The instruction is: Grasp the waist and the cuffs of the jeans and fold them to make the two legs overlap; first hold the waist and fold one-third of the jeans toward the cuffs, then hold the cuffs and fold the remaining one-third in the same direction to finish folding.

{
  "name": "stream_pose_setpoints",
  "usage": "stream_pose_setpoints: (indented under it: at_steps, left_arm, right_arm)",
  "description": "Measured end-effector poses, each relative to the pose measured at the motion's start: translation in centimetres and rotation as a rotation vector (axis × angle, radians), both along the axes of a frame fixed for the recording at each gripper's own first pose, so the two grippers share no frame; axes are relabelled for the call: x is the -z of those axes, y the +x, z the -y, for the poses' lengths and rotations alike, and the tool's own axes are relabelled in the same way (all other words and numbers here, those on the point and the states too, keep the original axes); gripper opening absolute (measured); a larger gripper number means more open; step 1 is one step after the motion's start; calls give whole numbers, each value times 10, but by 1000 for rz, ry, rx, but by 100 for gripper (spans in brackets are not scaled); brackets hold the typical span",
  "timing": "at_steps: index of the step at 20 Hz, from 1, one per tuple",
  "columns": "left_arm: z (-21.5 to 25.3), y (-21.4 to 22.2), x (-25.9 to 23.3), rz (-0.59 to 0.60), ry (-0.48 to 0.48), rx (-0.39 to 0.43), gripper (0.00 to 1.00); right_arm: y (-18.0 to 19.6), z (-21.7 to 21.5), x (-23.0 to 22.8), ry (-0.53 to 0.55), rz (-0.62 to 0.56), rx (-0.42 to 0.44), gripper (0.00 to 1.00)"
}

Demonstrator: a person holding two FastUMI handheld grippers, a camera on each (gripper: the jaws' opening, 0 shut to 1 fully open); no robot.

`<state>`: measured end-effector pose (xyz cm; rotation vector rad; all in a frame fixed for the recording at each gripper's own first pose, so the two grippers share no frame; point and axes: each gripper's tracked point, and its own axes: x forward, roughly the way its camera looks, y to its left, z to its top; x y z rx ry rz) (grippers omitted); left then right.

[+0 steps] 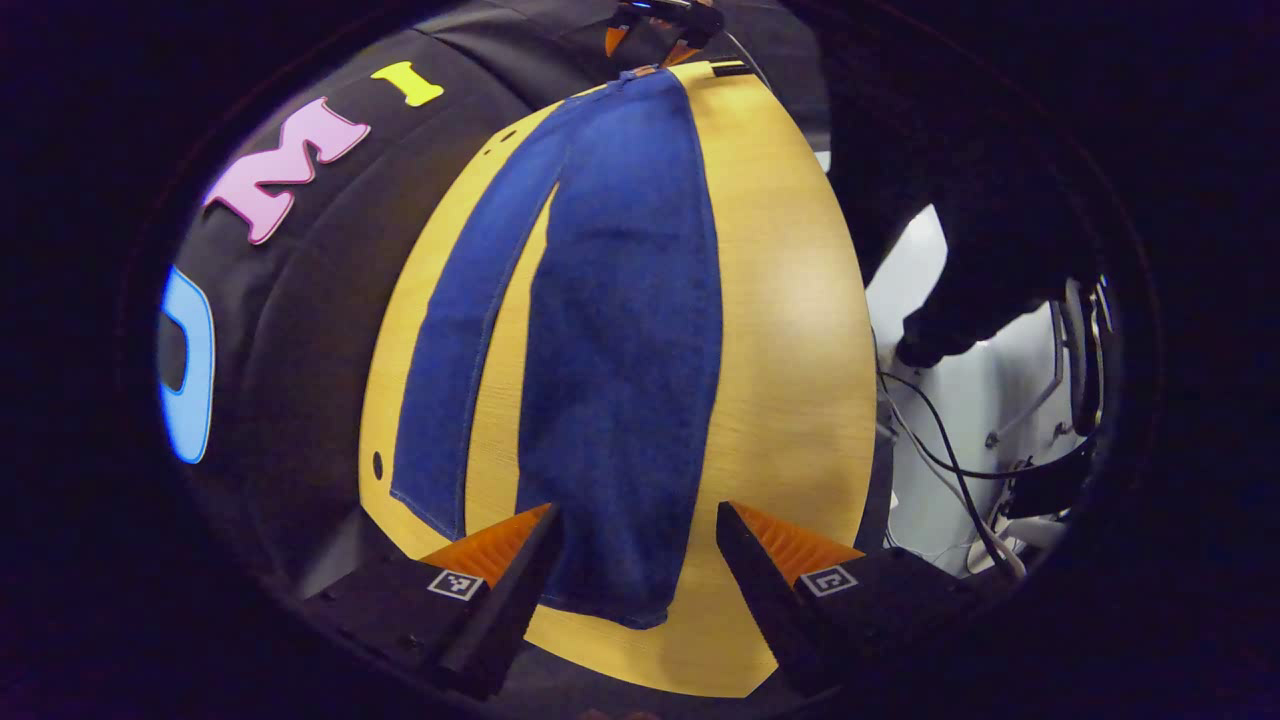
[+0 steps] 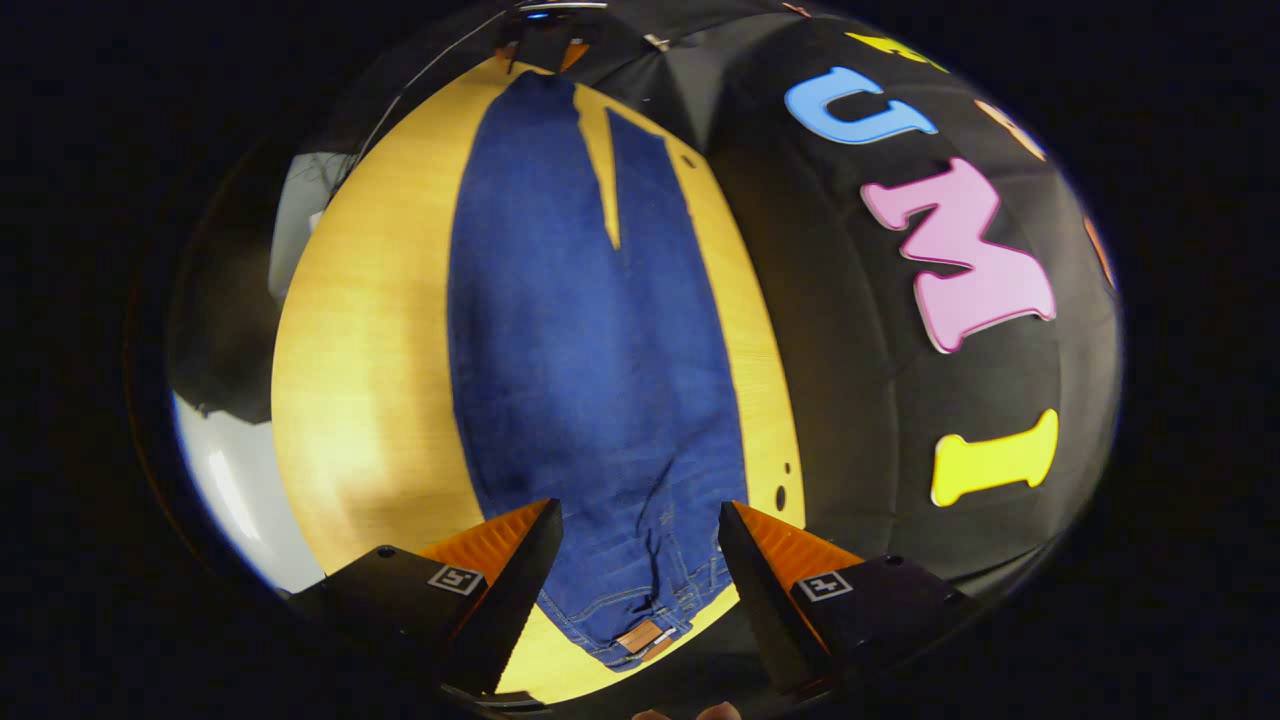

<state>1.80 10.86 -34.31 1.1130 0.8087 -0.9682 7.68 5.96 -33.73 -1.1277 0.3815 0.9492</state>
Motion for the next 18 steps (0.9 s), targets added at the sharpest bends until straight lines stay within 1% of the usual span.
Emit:
stream_pose_setpoints:
  at_steps: [2,4,5,6,9,11,12,13,15,16,17,18]
  left_arm:
    - [-9,-1,13,-41,34,5,99]
    - [-14,1,22,-72,39,-10,99]
    - [-12,7,21,-60,13,3,99]
    - [-9,12,22,-49,13,15,95]
    - [-6,18,23,-49,3,57,97]
    - [-7,25,24,-31,7,68,96]
    - [-7,25,23,-33,4,71,96]
    - [-5,24,24,-39,-2,69,96]
    - [-4,20,27,-77,-1,67,95]
    - [-4,16,31,-122,2,63,92]
    - [-2,15,33,-133,-1,56,88]
    - [-2,18,33,-126,4,55,62]
  right_arm:
    - [-7,11,16,-53,-31,-26,97]
    - [-10,23,31,-93,-61,-39,97]
    - [-13,32,37,-115,-72,-43,97]
    - [-14,40,43,-140,-82,-53,97]
    - [-8,63,68,-225,-82,-83,97]
    - [-6,65,80,-279,-77,-116,97]
    - [-2,60,80,-281,-61,-137,97]
    - [2,57,81,-286,-53,-142,91]
    - [1,58,85,-304,-61,-145,90]
    - [-3,59,91,-323,-87,-151,88]
    - [-6,58,96,-335,-100,-154,72]
    - [-7,59,96,-343,-97,-157,56]
